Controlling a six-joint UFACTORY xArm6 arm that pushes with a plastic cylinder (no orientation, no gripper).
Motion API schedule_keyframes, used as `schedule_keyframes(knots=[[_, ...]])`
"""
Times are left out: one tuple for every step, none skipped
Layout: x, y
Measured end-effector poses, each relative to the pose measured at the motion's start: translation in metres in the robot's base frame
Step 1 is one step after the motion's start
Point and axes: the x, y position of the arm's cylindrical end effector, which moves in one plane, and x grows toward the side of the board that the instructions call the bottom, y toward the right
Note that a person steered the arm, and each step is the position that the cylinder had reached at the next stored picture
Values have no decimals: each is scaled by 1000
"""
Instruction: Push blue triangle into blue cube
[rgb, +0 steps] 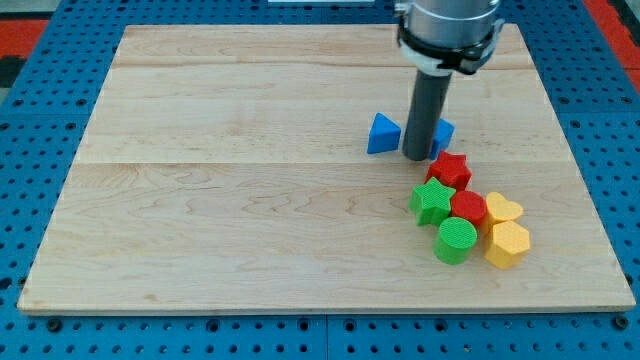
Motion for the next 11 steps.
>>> schedule_keyframes(knots=[[-26,20],[4,16],[48,-6],[46,-77],[15,-97],[-11,-69],[-32,-34],[-34,-13],[-38,-12],[-57,-12],[-64,2]])
